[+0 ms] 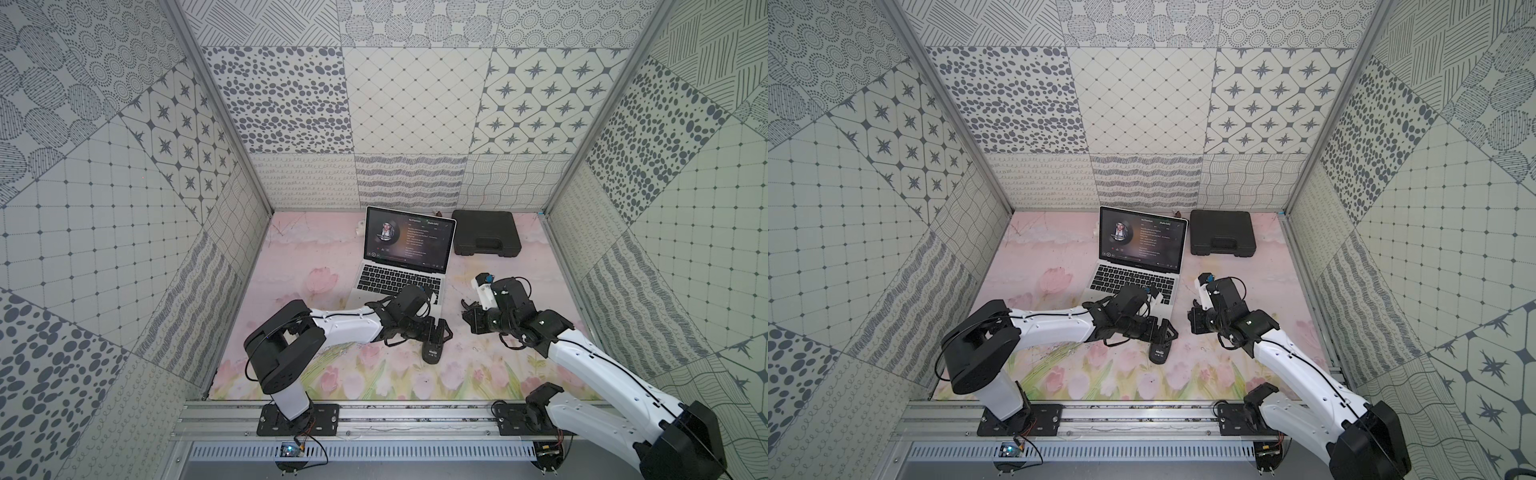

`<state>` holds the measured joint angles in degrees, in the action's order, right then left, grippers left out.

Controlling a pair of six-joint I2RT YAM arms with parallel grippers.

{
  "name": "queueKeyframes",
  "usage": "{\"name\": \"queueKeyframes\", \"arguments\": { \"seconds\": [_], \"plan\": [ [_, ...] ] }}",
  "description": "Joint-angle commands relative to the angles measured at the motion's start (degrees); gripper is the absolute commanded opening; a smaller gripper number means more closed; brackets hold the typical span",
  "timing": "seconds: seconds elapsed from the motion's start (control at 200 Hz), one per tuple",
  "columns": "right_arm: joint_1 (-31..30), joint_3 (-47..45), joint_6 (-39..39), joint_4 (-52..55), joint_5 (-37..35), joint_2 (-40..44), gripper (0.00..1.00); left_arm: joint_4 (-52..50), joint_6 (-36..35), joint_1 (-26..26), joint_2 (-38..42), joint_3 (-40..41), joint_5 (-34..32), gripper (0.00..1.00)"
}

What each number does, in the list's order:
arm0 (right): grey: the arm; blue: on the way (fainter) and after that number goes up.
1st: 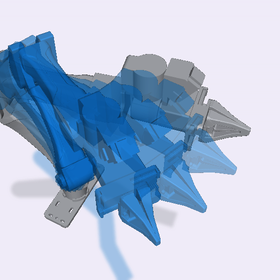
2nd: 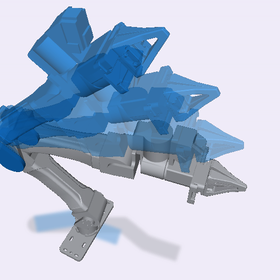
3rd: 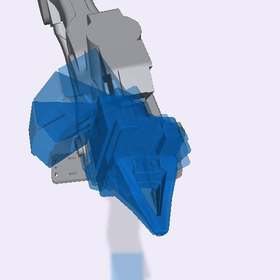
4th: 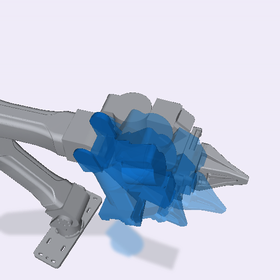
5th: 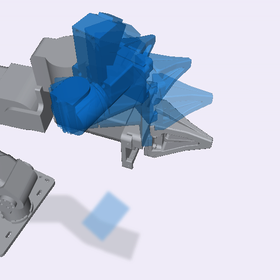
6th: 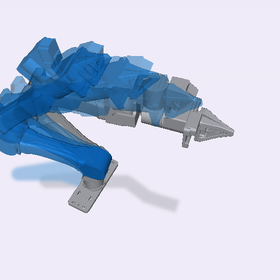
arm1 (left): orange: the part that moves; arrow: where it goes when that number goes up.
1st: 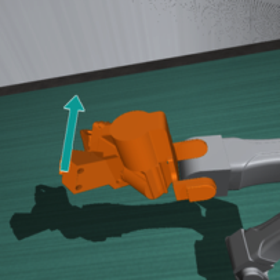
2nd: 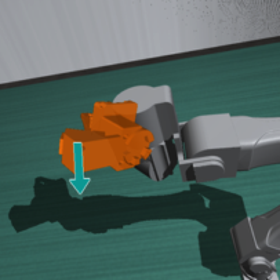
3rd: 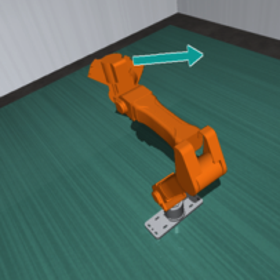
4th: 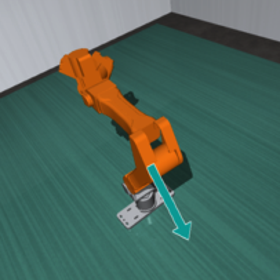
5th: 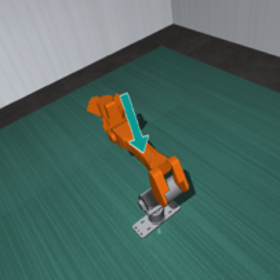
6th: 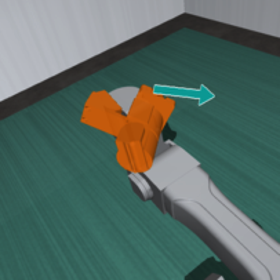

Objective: Remove the wireless mouse receiver from the laptop
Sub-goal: Pick up the mouse from the center of the board.

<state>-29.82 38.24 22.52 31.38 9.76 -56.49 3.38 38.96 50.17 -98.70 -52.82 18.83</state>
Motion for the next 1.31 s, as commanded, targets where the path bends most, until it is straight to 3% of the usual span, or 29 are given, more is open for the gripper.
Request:
{"name": "queueKeyframes", "arguments": {
  "seconds": [0.0, 0.14, 0.31, 0.5, 0.635, 0.785, 0.855, 0.975, 1.19, 1.301],
  "plan": [
    [0.29, -0.12, 0.07, -2.08, -0.8, -0.13, 0.0, -2.53, 0.58, -0.84, -2.22, -2.65, 4.25, 1.0],
    [0.29, -0.19, 0.16, -3.11, -0.25, -0.64, 0.0, -6.04, -2.21, -1.8, -1.61, -4.81, 1.68, 1.0],
    [0.29, -0.12, -0.55, -3.59, -0.23, -1.11, 0.0, -10.0, -10.74, -4.09, 5.85, -2.86, -5.47, 0.99],
    [-0.01, 0.83, -2.13, -4.33, 5.2, -4.01, 0.0, -6.18, -22.08, -3.51, 17.08, 8.97, -5.86, 0.99],
    [-0.55, 0.85, -3.38, -3.46, 6.43, -4.95, 0.0, 4.07, -30.82, 3.38, 23.06, 21.56, -12.8, 1.0],
    [-1.72, 1.04, -4.03, -2.07, 6.7, -6.05, 0.0, 10.67, -27.85, 4.96, 21.32, 25.56, -15.13, 0.99],
    [-2.25, 1.3, -4.07, -1.8, 6.37, -6.26, 0.0, 12.62, -25.76, 5.8, 20.87, 25.97, -19.74, 0.99],
    [-2.52, 1.58, -3.56, -1.67, 6.35, -5.83, 0.0, 17.98, -25.48, 5.84, 24.41, 29.27, -18.42, 0.99],
    [-2.61, 1.6, -3.26, -2.56, 6.3, -7.01, 0.0, 24.92, -35.01, 9.79, 22.23, 32.09, -14.15, 0.99],
    [-2.69, 1.27, -2.45, -4.06, 6.85, -7.3, 0.0, 31.34, -36.14, 14.51, 17.32, 32.73, -21.36, 0.99]
  ]
}}
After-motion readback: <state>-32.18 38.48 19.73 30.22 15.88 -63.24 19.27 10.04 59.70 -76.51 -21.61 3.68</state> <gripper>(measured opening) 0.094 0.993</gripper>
